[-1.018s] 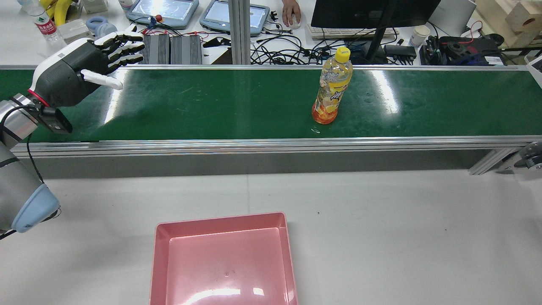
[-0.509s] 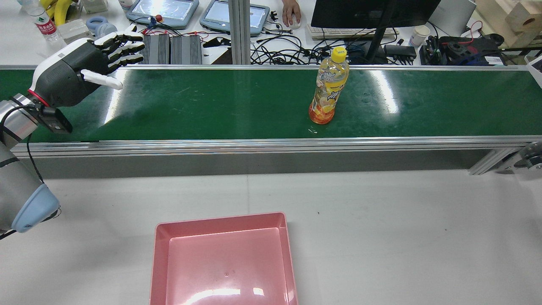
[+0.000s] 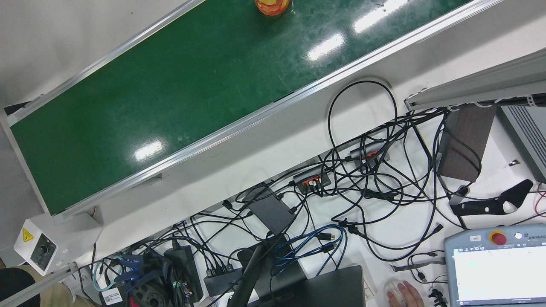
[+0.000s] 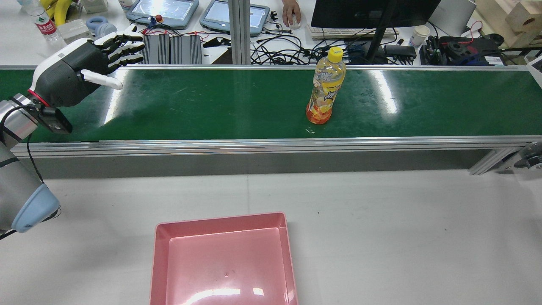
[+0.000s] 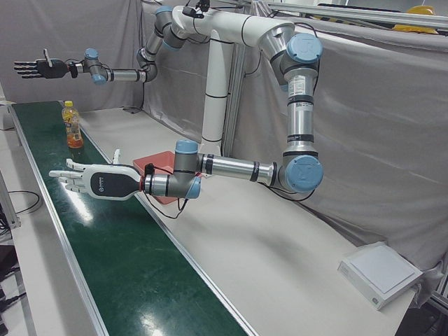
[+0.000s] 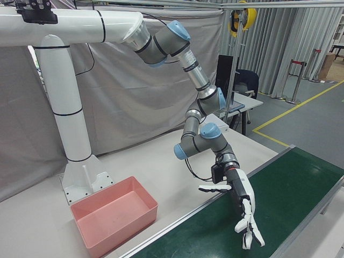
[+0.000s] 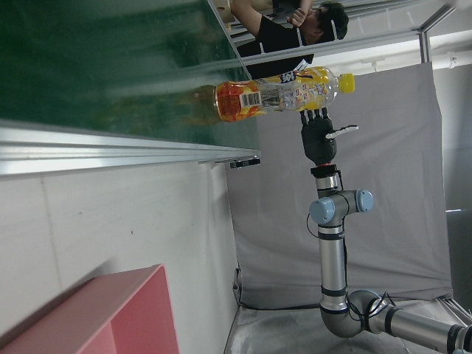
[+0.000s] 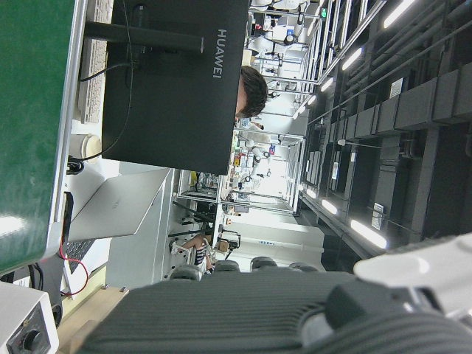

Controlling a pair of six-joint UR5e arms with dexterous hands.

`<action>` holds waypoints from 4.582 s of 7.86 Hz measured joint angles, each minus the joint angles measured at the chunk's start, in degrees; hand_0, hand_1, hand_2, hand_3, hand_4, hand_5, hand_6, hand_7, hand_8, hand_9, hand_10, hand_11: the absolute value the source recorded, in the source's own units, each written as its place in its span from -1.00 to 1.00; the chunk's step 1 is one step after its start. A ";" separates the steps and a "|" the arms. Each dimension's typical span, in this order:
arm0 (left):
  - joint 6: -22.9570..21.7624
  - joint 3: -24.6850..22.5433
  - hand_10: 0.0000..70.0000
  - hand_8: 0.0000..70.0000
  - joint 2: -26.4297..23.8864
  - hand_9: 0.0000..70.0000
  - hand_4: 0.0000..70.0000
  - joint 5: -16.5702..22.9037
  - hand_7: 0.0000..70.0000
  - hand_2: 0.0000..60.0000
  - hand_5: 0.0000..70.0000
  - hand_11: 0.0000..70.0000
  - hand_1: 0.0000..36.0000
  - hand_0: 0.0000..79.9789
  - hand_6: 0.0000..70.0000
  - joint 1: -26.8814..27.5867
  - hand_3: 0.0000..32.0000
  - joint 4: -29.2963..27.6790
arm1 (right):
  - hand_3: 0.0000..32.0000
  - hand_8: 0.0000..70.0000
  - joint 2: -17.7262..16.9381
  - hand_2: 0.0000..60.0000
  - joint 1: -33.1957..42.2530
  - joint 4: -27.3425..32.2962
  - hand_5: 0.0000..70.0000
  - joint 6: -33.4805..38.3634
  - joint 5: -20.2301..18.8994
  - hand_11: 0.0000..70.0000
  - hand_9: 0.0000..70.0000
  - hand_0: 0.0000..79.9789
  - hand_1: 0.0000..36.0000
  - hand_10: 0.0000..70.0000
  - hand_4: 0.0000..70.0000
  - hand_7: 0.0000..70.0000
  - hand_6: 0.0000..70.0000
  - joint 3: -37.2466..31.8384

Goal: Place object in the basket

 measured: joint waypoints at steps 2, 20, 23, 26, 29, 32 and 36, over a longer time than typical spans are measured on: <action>0.02 0.00 -0.72 -0.67 0.00 -0.65 -0.63 0.00 -0.95 -1.00 -0.23 -0.56 -0.22 0.31 -0.95 0.00 -0.86 0.00 | -1.00 -1.00 0.00 -1.00 0.00 0.00 -1.00 0.03 0.00 -1.00 -1.00 -1.00 -1.00 -1.00 -1.00 -1.00 -1.00 0.00; 0.01 0.02 -0.71 -0.68 0.00 -0.66 -0.62 0.00 -0.95 -0.99 -0.24 -0.54 -0.21 0.30 -0.94 0.07 -0.86 0.00 | -1.00 -1.00 0.00 -1.00 0.00 0.00 -1.00 0.05 0.00 -1.00 -1.00 -1.00 -1.00 -1.00 -1.00 -1.00 -1.00 0.06; 0.04 0.05 -0.72 -0.68 0.00 -0.66 -0.63 0.00 -0.94 -1.00 -0.26 -0.55 -0.19 0.33 -0.95 0.08 -0.85 0.00 | -1.00 -1.00 0.00 -1.00 0.00 0.00 -1.00 0.05 0.00 -1.00 -1.00 -1.00 -1.00 -1.00 -1.00 -1.00 -1.00 0.16; -0.02 -0.03 -0.72 -0.68 0.00 -0.66 -0.62 0.00 -0.94 -0.99 -0.29 -0.54 -0.12 0.34 -0.95 0.03 -0.84 0.00 | -1.00 -1.00 0.00 -1.00 0.03 0.00 -1.00 0.00 0.00 -1.00 -1.00 -1.00 -1.00 -1.00 -1.00 -1.00 -1.00 0.13; -0.03 -0.52 -0.72 -0.68 0.00 -0.66 -0.62 0.00 -0.94 -0.90 -0.26 -0.54 -0.16 0.31 -0.95 -0.06 -0.85 0.00 | -1.00 -1.00 0.00 -1.00 0.00 0.00 -1.00 0.06 0.00 -1.00 -1.00 -1.00 -1.00 -1.00 -1.00 -1.00 -1.00 0.17; -0.03 -0.98 -0.72 -0.67 0.77 -0.65 -0.62 -0.06 -0.94 -0.92 -0.25 -0.55 -0.17 0.31 -0.94 -0.03 -0.89 0.02 | -1.00 -1.00 0.00 -1.00 0.02 0.00 -1.00 0.08 0.00 -1.00 -1.00 -1.00 -1.00 -1.00 -1.00 -1.00 -1.00 0.17; -0.04 -1.34 -0.71 -0.68 1.05 -0.66 -0.62 -0.09 -0.95 -0.93 -0.24 -0.54 -0.17 0.31 -0.94 0.00 -0.88 0.00 | -1.00 -1.00 0.00 -1.00 0.00 0.00 -1.00 0.03 0.00 -1.00 -1.00 -1.00 -1.00 -1.00 -1.00 -1.00 -1.00 0.10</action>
